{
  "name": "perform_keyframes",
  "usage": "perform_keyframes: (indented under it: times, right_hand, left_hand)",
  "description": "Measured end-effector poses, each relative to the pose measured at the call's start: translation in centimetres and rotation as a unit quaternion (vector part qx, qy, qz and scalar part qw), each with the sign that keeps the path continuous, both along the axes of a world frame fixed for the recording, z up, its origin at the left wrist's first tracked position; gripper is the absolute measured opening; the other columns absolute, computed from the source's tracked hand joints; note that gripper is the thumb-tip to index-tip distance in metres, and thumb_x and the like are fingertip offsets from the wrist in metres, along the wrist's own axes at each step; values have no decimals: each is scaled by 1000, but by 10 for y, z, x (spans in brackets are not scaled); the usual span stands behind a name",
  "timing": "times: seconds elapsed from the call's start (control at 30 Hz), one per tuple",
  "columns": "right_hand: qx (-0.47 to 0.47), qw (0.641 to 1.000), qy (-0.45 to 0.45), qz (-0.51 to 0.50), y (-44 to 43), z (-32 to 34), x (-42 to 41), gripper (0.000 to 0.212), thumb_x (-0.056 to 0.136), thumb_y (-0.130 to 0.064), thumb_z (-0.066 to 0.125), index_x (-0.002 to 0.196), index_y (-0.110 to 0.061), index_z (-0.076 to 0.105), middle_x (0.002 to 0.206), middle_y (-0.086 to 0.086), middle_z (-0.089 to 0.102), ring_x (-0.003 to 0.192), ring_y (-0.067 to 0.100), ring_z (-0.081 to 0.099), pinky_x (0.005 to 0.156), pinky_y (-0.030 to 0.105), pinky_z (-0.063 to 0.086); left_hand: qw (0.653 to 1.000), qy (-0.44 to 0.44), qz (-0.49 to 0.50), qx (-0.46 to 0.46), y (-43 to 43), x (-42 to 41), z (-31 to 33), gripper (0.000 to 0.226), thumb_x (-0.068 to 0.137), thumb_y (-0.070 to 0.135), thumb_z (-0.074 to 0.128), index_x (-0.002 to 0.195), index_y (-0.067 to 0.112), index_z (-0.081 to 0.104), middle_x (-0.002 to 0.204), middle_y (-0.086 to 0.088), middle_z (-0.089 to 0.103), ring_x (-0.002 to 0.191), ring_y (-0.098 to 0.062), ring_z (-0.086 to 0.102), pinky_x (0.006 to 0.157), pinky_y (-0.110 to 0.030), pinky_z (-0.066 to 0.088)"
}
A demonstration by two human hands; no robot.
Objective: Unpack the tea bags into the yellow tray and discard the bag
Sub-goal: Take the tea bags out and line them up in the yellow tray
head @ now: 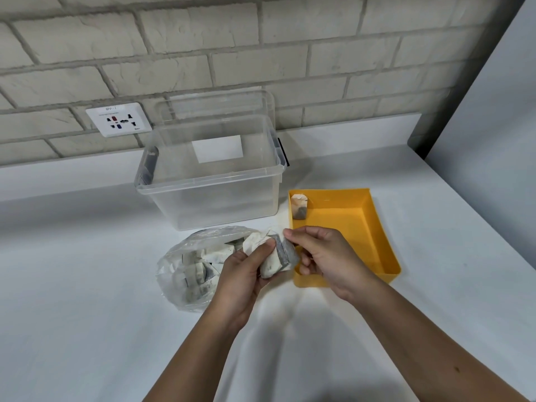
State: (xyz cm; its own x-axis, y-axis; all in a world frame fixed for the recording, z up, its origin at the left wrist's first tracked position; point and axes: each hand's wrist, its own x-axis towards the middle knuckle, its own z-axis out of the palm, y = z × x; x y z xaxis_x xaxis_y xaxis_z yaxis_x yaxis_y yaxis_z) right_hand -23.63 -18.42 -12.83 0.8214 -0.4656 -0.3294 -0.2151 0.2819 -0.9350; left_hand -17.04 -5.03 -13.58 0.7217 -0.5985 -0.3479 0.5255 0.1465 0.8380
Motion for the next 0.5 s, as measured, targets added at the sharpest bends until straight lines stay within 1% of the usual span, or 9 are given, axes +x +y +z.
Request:
perform_keyframes:
  times: [0.1,0.23,0.37,0.5]
  right_hand:
    - [-4,1000,0,22,-2,4,-1,18,87,-21,71,94,-4,72,54,5,47,47,14,41,45,27,43]
    - [-27,999,0,44,-1,8,-1,14,85,-11,72,96,-4,70,52,1,54,44,11,45,44,25,47]
    - [-46,999,2,15,-3,7,1,13,88,-12,68,99,-4,68,55,2,53,45,13,47,47,28,50]
    - [-51,999,-11,-1,-4,7,2,19,89,-12,68,105,-4,63,59,2,55,44,14,49,45,28,50]
  left_hand:
    - [1000,-2,2,10,1,1,-1,16,96,13,57,100,6,71,92,-10,77,82,-16,74,67,-25,60]
    - [999,-18,5,32,1,3,-5,16,96,16,59,102,9,72,93,-7,78,82,-14,74,69,-23,60]
    - [1000,4,17,23,1,5,-6,20,96,14,59,110,4,69,101,-10,77,88,-17,75,69,-25,61]
    - [1000,15,22,17,2,7,-8,24,95,14,61,115,3,67,105,-10,76,91,-17,74,68,-24,60]
